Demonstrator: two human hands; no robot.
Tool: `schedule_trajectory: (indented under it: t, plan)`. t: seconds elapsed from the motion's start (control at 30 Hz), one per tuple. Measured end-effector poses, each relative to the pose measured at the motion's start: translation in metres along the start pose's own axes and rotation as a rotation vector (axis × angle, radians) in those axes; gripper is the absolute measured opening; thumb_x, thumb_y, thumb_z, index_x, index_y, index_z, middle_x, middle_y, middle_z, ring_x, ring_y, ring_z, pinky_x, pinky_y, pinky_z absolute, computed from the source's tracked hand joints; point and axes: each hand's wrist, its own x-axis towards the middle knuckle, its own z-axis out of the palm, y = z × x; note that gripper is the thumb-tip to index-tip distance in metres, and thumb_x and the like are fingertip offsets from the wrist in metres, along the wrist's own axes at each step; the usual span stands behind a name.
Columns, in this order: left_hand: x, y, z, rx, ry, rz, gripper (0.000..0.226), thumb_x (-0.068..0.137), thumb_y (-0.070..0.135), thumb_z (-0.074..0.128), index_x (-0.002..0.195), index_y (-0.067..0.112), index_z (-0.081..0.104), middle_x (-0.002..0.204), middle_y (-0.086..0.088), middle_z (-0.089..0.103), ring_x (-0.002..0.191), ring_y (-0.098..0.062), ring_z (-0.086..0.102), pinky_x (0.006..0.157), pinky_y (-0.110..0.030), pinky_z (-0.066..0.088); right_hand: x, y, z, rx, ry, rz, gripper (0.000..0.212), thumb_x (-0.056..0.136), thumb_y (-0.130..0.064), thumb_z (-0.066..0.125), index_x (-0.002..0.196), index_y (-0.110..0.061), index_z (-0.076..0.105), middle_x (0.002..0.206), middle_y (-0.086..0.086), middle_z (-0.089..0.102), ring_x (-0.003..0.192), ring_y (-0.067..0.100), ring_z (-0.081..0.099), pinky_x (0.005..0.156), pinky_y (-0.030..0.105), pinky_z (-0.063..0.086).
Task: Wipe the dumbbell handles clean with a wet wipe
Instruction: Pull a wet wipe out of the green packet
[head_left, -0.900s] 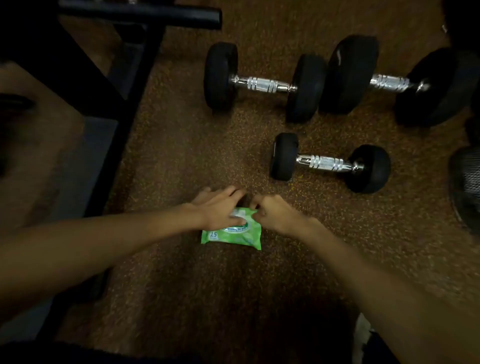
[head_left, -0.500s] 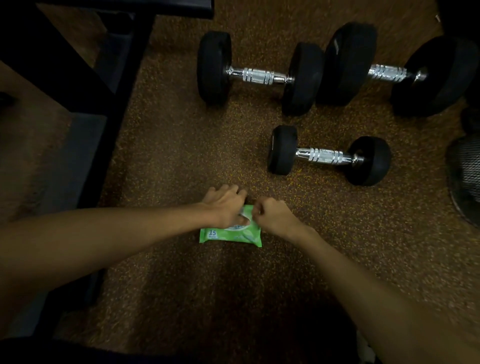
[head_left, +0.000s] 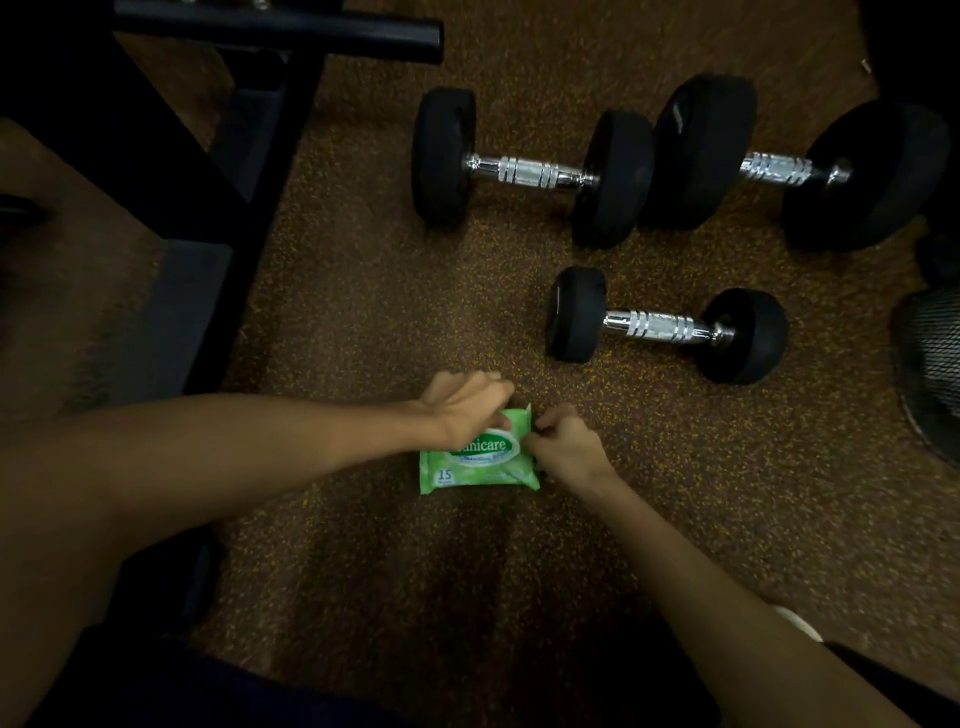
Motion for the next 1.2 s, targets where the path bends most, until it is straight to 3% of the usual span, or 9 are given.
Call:
schedule_trajectory:
  t: [0.1,0.23,0.37,0.5,0.6,0.73,0.87,0.97,1.2]
  plan:
    - [0.011,-0.005,-0.002,-0.153,0.051,-0.063,0.018,0.094,0.032,0.051,0.093,0.016,0.058,0.103,0.0,0.057,0.096,-0.021,0.056,0.07,-0.029,0.037,-0.004,-0.005,0.0,0.048,0.198,-0.068,0.017,0.091,-0.013,0.051,0.106,-0.006,0.055,0.087,0.0,0.058,0.078,0.016,0.053,0.062,0.018,0.034]
    - [0.022,-0.004,-0.01,-0.247,0.012,-0.076,0.014,0.094,0.019,0.048,0.088,0.023,0.061,0.1,0.0,0.061,0.091,-0.022,0.06,0.075,-0.037,0.05,-0.002,-0.012,-0.002,0.053,0.189,-0.029,0.024,0.096,-0.019,0.047,0.107,-0.006,0.063,0.097,0.007,0.063,0.078,0.014,0.052,0.044,0.011,0.037]
    - [0.022,0.01,-0.027,-0.295,0.107,-0.167,0.012,0.093,0.021,0.05,0.086,0.017,0.059,0.097,-0.006,0.064,0.089,-0.025,0.063,0.075,-0.037,0.052,0.001,-0.009,-0.001,0.06,0.143,0.003,0.027,0.09,-0.008,0.048,0.103,-0.011,0.071,0.11,0.013,0.067,0.1,0.026,0.059,0.078,0.023,0.044]
    - [0.013,0.025,-0.032,-0.539,-0.244,-0.482,0.054,0.088,0.057,0.051,0.073,0.006,0.054,0.077,-0.013,0.068,0.07,-0.023,0.07,0.068,-0.032,0.059,0.0,-0.005,0.001,0.089,0.134,-0.029,0.03,0.084,-0.001,0.049,0.091,-0.015,0.075,0.101,0.008,0.071,0.092,0.021,0.06,0.071,0.02,0.038]
    - [0.008,0.029,-0.027,-0.67,-0.341,-0.563,0.061,0.082,0.065,0.052,0.078,0.003,0.052,0.075,-0.014,0.067,0.069,-0.021,0.07,0.066,-0.03,0.059,-0.001,-0.003,0.006,0.177,0.168,-0.033,0.035,0.079,0.001,0.047,0.081,-0.017,0.077,0.087,0.007,0.073,0.081,0.021,0.061,0.074,0.028,0.045]
    - [0.004,0.022,-0.026,-0.823,-0.406,-0.556,0.05,0.083,0.053,0.061,0.086,0.004,0.051,0.077,-0.013,0.065,0.068,-0.019,0.067,0.067,-0.029,0.056,-0.006,-0.002,0.011,0.319,0.114,-0.001,0.041,0.074,0.004,0.044,0.066,-0.023,0.074,0.074,-0.001,0.072,0.067,0.01,0.058,0.073,0.029,0.048]
    - [0.002,0.012,-0.021,-0.842,-0.411,-0.536,0.028,0.088,0.023,0.066,0.104,0.002,0.059,0.074,-0.007,0.064,0.058,-0.012,0.063,0.061,-0.026,0.055,-0.008,-0.005,0.009,0.324,0.12,0.006,0.039,0.072,0.004,0.044,0.066,-0.025,0.07,0.074,0.001,0.068,0.072,0.016,0.058,0.075,0.036,0.052]
    - [0.002,0.005,-0.021,-0.823,-0.386,-0.523,0.011,0.089,0.012,0.063,0.096,0.01,0.055,0.076,-0.003,0.063,0.055,-0.009,0.062,0.058,-0.025,0.053,-0.007,-0.005,0.01,0.283,0.147,-0.013,0.033,0.074,0.001,0.047,0.07,-0.025,0.068,0.075,0.007,0.068,0.074,0.024,0.063,0.078,0.04,0.054]
    - [-0.006,-0.021,-0.029,-0.663,-0.508,-0.5,0.009,0.09,0.013,0.062,0.084,0.017,0.055,0.075,-0.001,0.063,0.065,-0.009,0.06,0.059,-0.023,0.049,-0.006,-0.001,0.009,0.084,0.162,-0.107,0.026,0.082,-0.003,0.051,0.09,-0.019,0.07,0.071,0.006,0.065,0.072,0.02,0.061,0.063,0.023,0.044]
